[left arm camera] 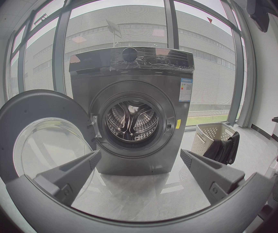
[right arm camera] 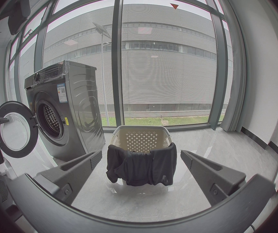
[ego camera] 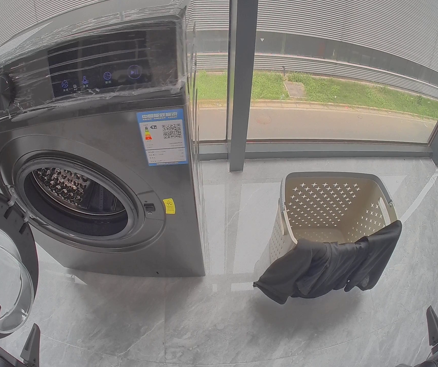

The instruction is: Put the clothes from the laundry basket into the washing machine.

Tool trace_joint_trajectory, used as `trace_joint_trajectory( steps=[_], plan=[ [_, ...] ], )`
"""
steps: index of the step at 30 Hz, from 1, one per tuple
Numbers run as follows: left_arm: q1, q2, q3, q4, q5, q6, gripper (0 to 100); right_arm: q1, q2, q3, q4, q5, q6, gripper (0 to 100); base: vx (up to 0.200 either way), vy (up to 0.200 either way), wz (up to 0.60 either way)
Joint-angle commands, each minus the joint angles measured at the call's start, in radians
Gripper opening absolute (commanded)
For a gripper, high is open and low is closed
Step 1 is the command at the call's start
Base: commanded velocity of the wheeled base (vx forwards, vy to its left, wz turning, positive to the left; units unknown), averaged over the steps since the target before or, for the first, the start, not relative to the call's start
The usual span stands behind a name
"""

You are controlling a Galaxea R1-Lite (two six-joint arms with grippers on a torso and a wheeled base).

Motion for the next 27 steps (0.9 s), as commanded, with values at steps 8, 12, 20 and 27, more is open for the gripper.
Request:
trace_joint_trajectory(
  steps=[8,12,20,27],
  plan=[
    [0.000,-0.018,0.018,0.000,0.005,-0.004,100,0.000,-0.002,0.018,0.000,0.000,0.000,100,0.000,0.000,0.00],
    [0.002,-0.018,0.018,0.000,0.004,-0.001,100,0.000,-0.002,0.018,0.000,0.000,0.000,100,0.000,0.000,0.00],
    [0.000,-0.018,0.018,0.002,0.004,-0.005,100,0.000,-0.002,0.016,0.000,0.000,0.000,100,0.000,-0.125,0.00],
    [0.000,-0.018,0.018,0.000,0.004,-0.007,100,0.000,-0.002,0.018,0.000,0.000,0.000,100,0.000,-0.200,0.00]
  ],
)
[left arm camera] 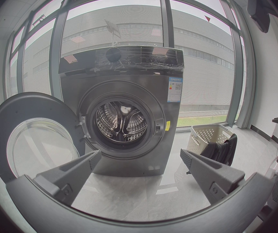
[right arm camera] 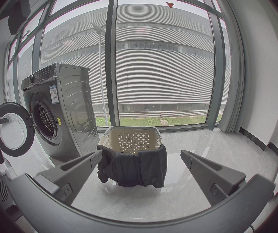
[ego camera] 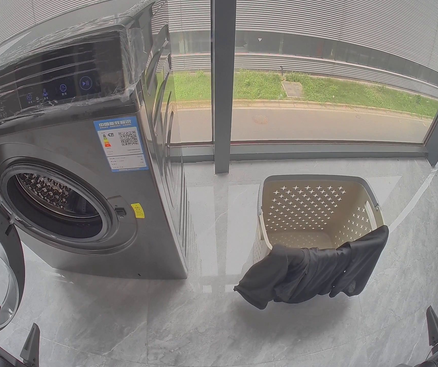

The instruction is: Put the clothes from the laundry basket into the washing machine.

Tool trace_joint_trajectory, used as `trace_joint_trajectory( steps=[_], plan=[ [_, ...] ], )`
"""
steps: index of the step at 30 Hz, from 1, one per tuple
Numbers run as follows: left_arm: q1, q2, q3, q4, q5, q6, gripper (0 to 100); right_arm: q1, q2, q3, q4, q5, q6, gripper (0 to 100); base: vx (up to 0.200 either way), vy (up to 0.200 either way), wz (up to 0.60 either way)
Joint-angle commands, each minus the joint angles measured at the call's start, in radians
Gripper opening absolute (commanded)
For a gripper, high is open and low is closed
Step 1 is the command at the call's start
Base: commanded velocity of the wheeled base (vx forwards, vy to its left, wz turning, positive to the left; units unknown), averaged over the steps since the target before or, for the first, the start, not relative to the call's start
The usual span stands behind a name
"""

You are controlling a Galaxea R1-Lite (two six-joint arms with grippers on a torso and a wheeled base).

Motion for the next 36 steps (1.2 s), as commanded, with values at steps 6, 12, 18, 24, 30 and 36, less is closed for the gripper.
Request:
trace_joint_trajectory(
  steps=[6,12,18,24,30,36],
  plan=[
    [0.000,-0.018,0.018,0.000,0.000,-0.001,100,0.000,-0.002,0.016,0.000,0.000,0.000,100,0.000,-0.200,0.00],
    [0.000,-0.018,0.018,0.000,-0.001,-0.001,100,0.000,-0.002,0.016,0.000,0.000,0.000,100,0.000,0.000,0.00],
    [0.000,-0.018,0.018,0.000,-0.001,-0.001,100,0.000,-0.002,0.018,0.000,0.000,0.000,100,0.000,0.000,0.00],
    [0.000,-0.018,0.018,0.000,0.000,-0.001,100,0.000,-0.002,0.018,0.000,0.000,0.000,100,0.200,0.000,0.00],
    [0.000,-0.018,0.018,0.000,-0.001,0.001,100,0.000,-0.002,0.016,0.000,0.000,0.000,100,0.100,0.000,0.00],
    [0.000,-0.018,0.018,0.000,-0.001,0.001,100,0.000,-0.002,0.016,0.000,0.000,0.000,100,0.000,0.000,0.00]
  ],
)
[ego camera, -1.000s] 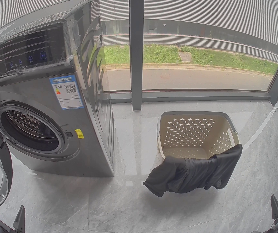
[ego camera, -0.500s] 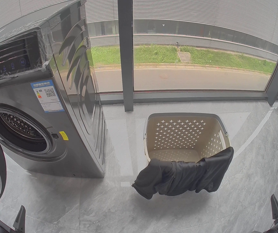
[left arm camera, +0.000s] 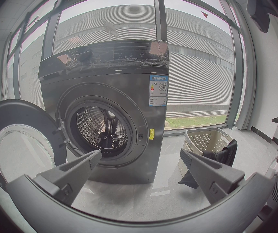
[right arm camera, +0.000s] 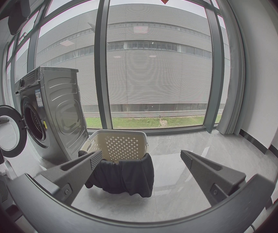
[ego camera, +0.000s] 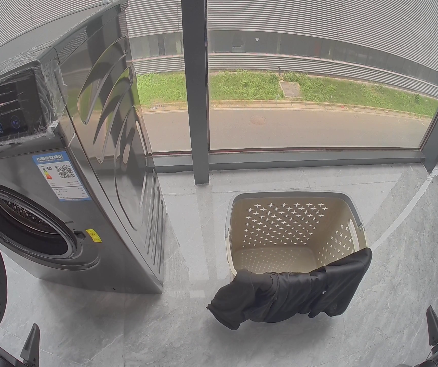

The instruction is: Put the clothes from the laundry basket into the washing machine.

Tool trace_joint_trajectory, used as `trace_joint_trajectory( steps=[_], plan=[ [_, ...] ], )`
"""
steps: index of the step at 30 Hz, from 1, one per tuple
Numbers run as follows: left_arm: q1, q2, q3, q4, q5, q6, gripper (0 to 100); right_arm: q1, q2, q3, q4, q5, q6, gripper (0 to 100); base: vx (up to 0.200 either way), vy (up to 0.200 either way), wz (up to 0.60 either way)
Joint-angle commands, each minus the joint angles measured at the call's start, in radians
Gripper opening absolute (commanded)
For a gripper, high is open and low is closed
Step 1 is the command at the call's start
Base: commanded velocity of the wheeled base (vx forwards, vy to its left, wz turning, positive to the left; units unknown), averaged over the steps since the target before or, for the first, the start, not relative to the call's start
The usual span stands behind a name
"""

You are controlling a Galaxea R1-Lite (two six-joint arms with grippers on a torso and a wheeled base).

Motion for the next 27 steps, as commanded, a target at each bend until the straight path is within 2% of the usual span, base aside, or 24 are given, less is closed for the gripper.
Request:
trace_joint_trajectory(
  steps=[1,9,18,27],
  plan=[
    [0.000,-0.018,0.018,0.000,0.000,0.000,100,0.000,-0.002,0.018,0.000,0.000,-0.001,100,0.000,0.000,0.00],
    [0.000,-0.018,0.018,0.000,0.000,-0.002,100,0.000,-0.002,0.016,0.000,0.000,-0.001,100,0.000,0.000,0.00],
    [0.000,-0.018,0.018,0.000,0.003,-0.002,100,0.000,-0.002,0.016,0.000,0.000,-0.001,100,0.000,-0.200,0.00],
    [0.000,-0.018,0.018,0.000,0.013,-0.022,100,0.000,-0.002,0.018,0.000,0.000,-0.001,100,0.000,0.000,0.00]
  ],
)
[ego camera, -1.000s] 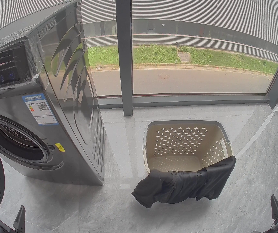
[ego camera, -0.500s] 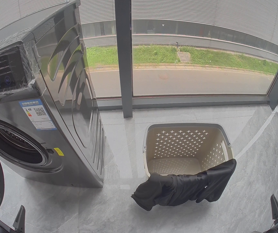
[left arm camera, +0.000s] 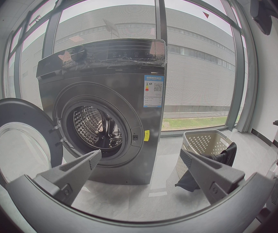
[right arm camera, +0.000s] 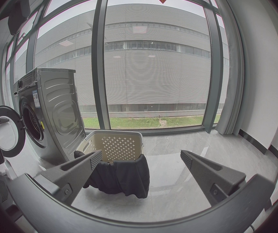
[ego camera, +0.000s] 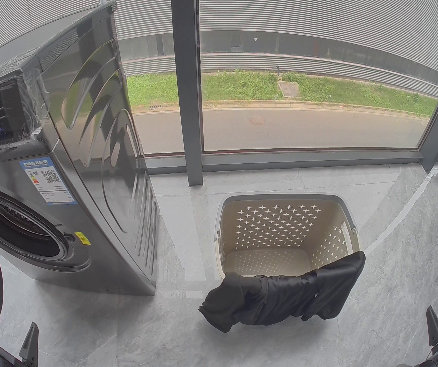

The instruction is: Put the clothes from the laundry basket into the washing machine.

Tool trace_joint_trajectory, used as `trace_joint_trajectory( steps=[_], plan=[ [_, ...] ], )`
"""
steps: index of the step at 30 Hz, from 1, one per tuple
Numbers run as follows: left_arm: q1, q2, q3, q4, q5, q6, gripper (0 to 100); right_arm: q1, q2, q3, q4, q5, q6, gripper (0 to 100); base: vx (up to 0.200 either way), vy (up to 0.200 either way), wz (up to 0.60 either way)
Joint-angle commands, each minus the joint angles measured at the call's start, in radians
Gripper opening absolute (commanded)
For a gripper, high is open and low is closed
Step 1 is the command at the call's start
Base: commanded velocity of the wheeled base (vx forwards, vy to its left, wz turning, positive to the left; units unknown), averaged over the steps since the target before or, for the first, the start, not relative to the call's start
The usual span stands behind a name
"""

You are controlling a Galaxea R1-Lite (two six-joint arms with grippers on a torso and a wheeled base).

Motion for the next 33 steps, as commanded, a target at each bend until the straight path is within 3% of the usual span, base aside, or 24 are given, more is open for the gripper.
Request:
trace_joint_trajectory(
  steps=[1,16,27,33],
  plan=[
    [-0.002,-0.018,0.018,-0.002,0.002,-0.002,100,0.000,-0.002,0.018,0.000,0.001,0.000,100,0.000,0.000,0.00],
    [0.000,-0.018,0.018,0.000,-0.009,0.021,100,0.000,-0.002,0.018,0.000,0.001,0.000,100,0.000,0.000,0.00],
    [-0.002,-0.017,0.018,0.000,-0.010,0.018,100,0.000,-0.002,0.018,0.000,0.001,0.000,100,0.000,0.000,0.00],
    [0.000,-0.017,0.018,0.000,-0.010,0.013,100,0.000,-0.002,0.016,0.000,0.001,0.000,100,0.000,-0.200,0.00]
  ],
)
